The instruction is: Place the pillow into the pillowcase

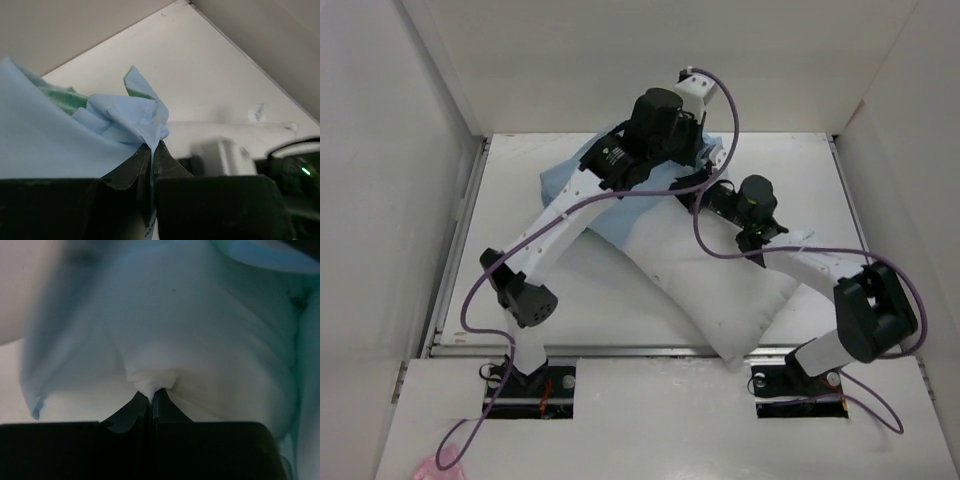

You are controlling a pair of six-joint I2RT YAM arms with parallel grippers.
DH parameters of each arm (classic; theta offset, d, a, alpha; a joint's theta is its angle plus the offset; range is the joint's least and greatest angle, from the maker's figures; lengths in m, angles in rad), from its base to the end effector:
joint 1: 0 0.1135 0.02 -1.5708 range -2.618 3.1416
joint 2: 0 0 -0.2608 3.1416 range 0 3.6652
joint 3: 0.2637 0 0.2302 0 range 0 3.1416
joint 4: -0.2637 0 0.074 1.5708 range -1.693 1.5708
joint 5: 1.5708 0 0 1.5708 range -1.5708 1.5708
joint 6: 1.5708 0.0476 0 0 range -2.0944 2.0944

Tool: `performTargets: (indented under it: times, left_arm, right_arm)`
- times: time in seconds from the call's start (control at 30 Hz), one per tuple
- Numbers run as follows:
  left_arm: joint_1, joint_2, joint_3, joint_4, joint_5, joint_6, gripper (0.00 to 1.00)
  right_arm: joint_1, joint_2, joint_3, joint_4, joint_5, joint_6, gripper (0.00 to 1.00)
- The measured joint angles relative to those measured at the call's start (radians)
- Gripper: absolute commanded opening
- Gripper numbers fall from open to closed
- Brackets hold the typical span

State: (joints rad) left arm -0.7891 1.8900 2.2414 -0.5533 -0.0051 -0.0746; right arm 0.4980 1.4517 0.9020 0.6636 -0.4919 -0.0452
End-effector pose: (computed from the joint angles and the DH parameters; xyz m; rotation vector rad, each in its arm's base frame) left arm 0.2883 -0.2901 0.4696 0.6311 1.7015 -0.6156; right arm 0.2748 0.1750 0.3207 -0.7852 1.2926 0.7225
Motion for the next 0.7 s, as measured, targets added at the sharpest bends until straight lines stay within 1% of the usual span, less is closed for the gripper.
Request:
performTargets:
  times: [0.13,0.2,0.37,0.47,0.57,0.6,0.67,0.7]
  left_arm:
    - [-0.061,-0.136,-0.182,0.045,0.003,-0.014,0.00]
    - [-0.067,-0.175,-0.283,0.093,0.019,-0.033,0.00]
    - [-0.057,-0.165,-0.444,0.214,0.119,-0.080,0.00]
    - [-0.050,-0.111,-0.454,0.257,0.159,-0.082,0.00]
    - [-0.047,-0.073,-0.431,0.273,0.161,-0.062,0.00]
    - [-0.048,-0.071,-0.429,0.277,0.161,-0.057,0.00]
    - [-0.048,-0.072,-0.428,0.279,0.167,-0.044,0.00]
    - [-0.048,-0.074,-0.428,0.279,0.167,-0.039,0.00]
  right_arm:
    - [-0.027,0.117,-0.034,0.291,0.035,0.229,0.00]
    - [-0.035,0.154,-0.049,0.388,0.069,0.332,0.00]
    - [-0.046,0.229,-0.091,0.496,0.193,0.500,0.00]
    - [-0.052,0.271,-0.116,0.535,0.294,0.554,0.00]
    - [-0.052,0.294,-0.119,0.553,0.398,0.579,0.00]
    - [-0.051,0.297,-0.119,0.563,0.424,0.584,0.02]
    - [-0.044,0.298,-0.119,0.579,0.461,0.587,0.10]
    - [-0.042,0.298,-0.119,0.583,0.469,0.589,0.20]
